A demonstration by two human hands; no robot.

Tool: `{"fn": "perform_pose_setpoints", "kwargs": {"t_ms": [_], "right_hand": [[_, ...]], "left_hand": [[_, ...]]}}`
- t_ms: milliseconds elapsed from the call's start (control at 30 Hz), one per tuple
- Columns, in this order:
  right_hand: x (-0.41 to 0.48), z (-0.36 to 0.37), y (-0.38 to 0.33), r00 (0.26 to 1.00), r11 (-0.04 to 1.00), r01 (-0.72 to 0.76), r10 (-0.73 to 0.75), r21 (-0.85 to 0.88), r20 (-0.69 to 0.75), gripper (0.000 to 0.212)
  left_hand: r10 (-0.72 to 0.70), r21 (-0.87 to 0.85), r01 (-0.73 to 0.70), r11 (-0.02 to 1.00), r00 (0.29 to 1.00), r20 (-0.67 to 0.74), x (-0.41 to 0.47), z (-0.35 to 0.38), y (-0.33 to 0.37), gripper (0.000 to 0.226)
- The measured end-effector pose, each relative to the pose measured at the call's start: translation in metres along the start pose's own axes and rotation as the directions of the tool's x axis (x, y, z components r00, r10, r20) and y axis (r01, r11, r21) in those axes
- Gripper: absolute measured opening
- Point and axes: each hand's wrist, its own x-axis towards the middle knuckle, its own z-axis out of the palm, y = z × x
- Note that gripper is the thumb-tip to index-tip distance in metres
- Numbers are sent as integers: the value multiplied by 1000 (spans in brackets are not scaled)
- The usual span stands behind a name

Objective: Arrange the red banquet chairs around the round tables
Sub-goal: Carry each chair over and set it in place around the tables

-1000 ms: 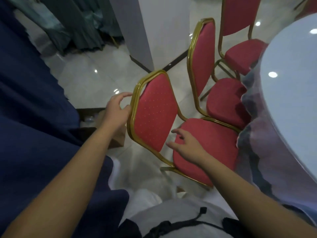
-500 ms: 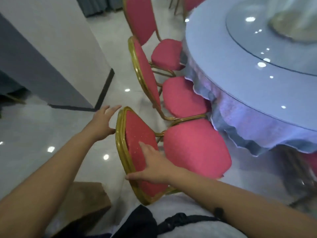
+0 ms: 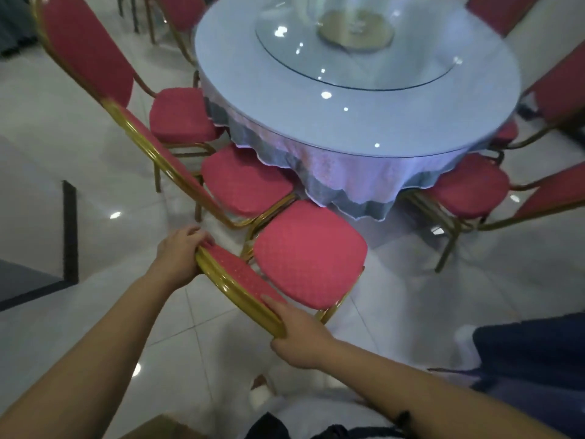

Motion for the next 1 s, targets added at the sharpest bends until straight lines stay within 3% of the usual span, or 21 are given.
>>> {"fn": "perform_pose_setpoints", "kwargs": {"t_ms": [133,333,500,600,700,833,900,1000], "right_hand": [[-26,-21,38,996,995,-51,57,81,-68,82],[-76,-78,115,976,977,-150,171,154,-135,77],[-115,-154,199,931,960,-263,280,99,-234,51],[-133,-190,242,827,929,-367,305,-43,-472,43],[-143,-198,263,658,900,-431,362,64,-660,56],[-135,-169,248,645,903,-419,225,-92,-730,88],[-127,-167,243,610,924,-366,147,-113,-778,77],[-119,-186,247,566,938,-340,144,-71,-812,39]], "left_hand": [[26,-96,-27,995,1000,-4,-7,19,39,49],[87,-66,-88,994,996,-20,-8,51,124,37],[134,-147,-121,982,988,80,-4,80,223,34],[206,-292,-176,940,976,76,1,88,276,36],[226,-361,-204,910,974,21,1,95,301,38],[227,-394,-222,892,973,-33,-8,104,311,41],[217,-394,-221,892,975,-53,-10,106,312,41],[231,-381,-231,895,972,-47,-4,103,316,39]]}}
